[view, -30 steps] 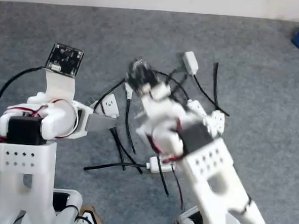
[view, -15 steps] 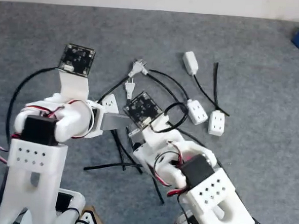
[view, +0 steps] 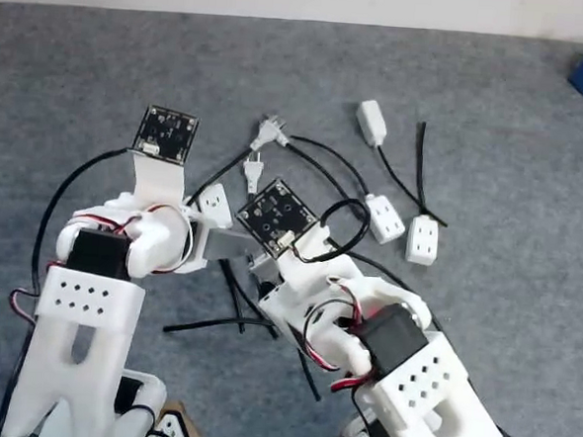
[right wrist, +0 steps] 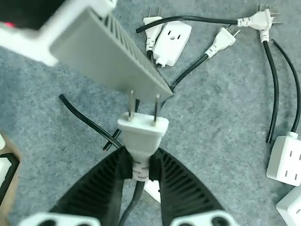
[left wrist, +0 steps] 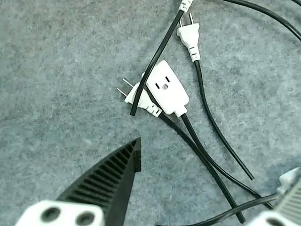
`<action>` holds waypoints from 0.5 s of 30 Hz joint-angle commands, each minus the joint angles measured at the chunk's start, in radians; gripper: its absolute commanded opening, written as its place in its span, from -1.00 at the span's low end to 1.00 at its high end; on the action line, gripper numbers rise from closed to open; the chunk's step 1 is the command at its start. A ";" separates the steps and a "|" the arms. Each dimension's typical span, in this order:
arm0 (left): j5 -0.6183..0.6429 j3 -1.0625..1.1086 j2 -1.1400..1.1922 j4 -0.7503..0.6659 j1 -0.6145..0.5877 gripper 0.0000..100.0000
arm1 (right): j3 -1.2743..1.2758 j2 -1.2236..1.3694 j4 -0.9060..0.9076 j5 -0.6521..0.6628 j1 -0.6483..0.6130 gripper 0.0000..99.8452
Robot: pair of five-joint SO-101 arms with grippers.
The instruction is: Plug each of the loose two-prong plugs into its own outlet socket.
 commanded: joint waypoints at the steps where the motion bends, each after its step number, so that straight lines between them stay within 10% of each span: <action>1: -0.006 -0.087 -0.001 0.008 -0.022 -0.05 | -0.035 0.085 -0.071 0.008 0.045 -0.99; 15: 0.020 -0.188 0.004 0.009 -0.027 -0.05 | 0.131 0.203 -0.578 -0.120 0.147 -0.99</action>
